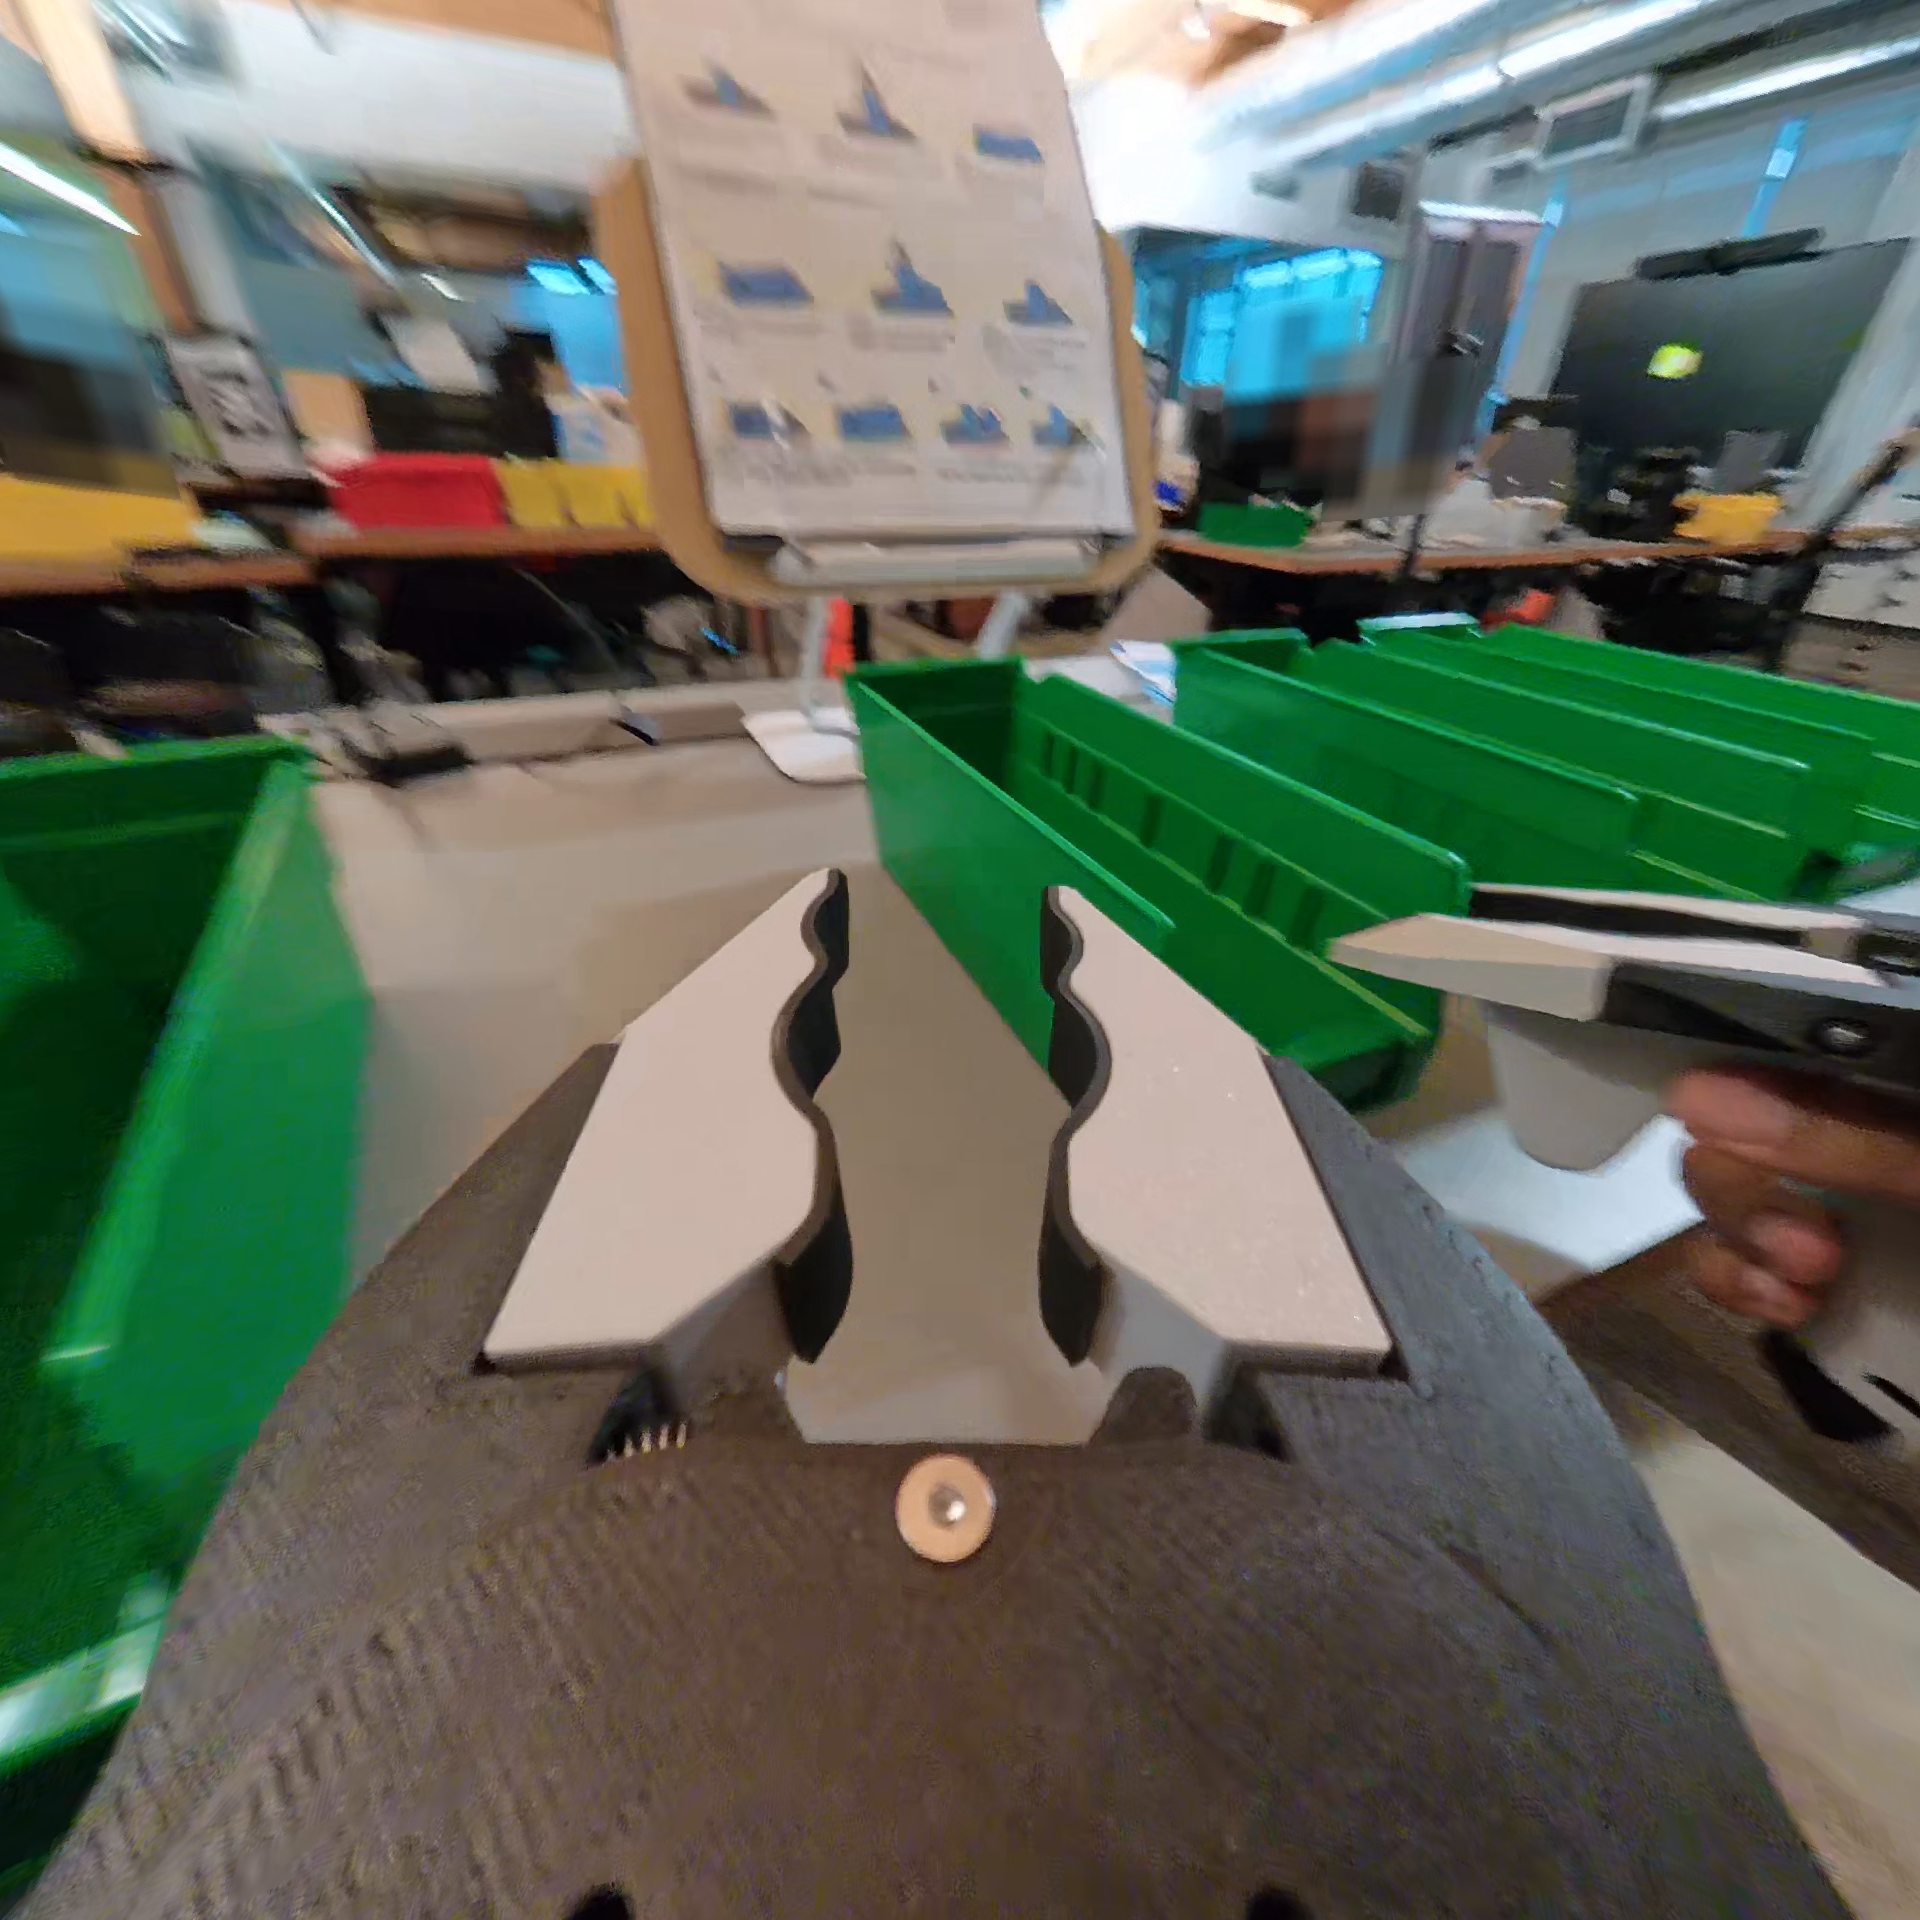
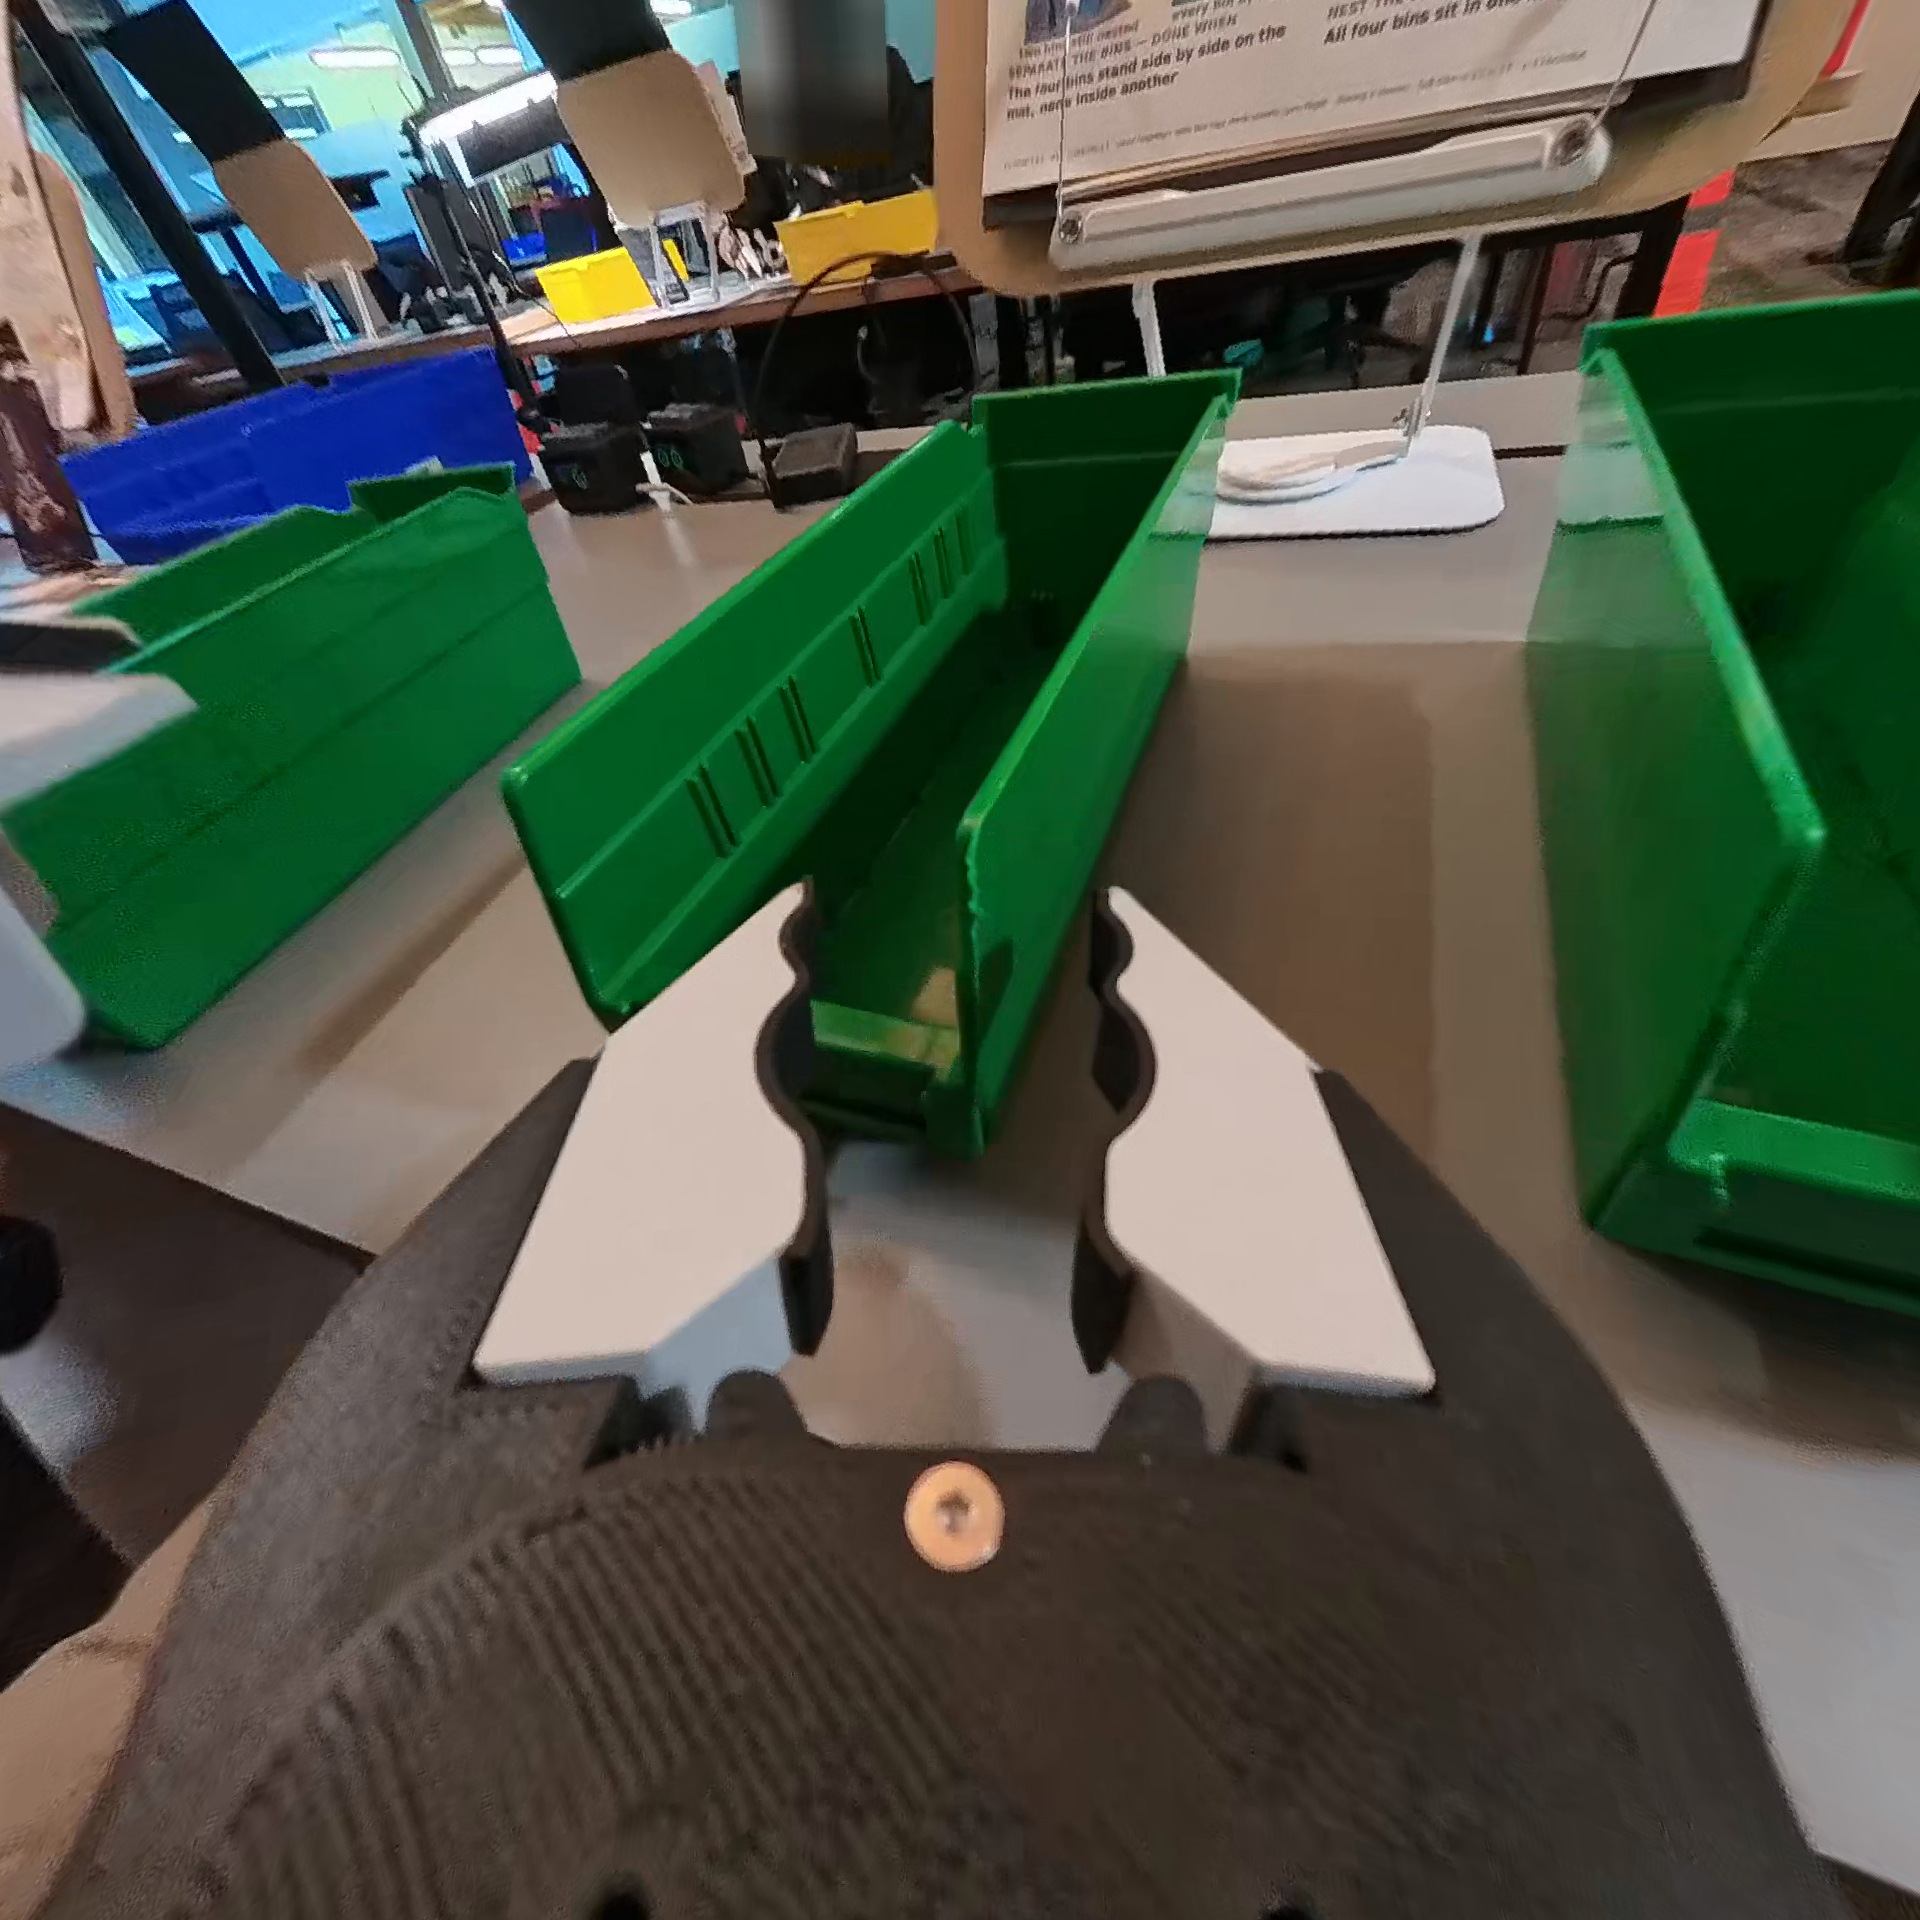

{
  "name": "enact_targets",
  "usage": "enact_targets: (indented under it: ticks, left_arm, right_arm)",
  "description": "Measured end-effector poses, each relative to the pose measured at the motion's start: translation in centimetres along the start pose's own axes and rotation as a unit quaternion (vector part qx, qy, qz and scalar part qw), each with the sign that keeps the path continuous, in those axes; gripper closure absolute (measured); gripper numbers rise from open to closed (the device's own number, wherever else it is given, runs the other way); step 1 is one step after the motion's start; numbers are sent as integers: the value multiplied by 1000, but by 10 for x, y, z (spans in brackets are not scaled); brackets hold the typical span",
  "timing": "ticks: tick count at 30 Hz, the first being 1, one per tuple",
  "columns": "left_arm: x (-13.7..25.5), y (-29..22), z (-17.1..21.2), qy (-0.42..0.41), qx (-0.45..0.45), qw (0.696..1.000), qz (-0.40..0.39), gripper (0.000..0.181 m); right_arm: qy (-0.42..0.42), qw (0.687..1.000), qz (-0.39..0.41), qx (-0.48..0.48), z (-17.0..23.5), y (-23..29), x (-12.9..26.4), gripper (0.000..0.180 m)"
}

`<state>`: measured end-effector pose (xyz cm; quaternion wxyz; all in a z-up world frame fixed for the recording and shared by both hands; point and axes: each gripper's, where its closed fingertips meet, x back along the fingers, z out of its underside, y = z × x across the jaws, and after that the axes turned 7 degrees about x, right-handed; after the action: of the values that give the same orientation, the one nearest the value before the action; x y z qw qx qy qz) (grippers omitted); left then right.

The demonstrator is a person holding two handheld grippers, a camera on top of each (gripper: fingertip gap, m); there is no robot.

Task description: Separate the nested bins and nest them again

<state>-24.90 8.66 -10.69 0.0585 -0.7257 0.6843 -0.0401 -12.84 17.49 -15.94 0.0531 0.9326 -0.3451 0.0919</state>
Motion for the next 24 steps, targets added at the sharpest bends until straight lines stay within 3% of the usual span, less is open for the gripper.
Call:
enact_targets:
  ticks: [5, 10, 13, 15, 24]
  left_arm:
    - [31, 53, -52, -91, -43, 987, -127, 141]
    - [50, 104, -36, -54, -14, 977, -204, 138]
    - [37, 126, -4, 12, 42, 978, -204, 145]
    - [28, 136, 7, 30, 69, 978, -196, 176]
    - [1, 133, 8, 22, 105, 984, -140, 175]
  right_arm:
    - [-27, 1000, 7, 3, -13, -9, 10, 130]
    - [-24, 1000, -1, 11, -12, -5, 9, 134]
    - [-24, 999, -20, 12, -13, 2, 10, 137]
    - [-23, 999, -29, 16, -13, 5, 10, 140]
    - [-17, 999, -40, 3, -10, 5, 10, 144]
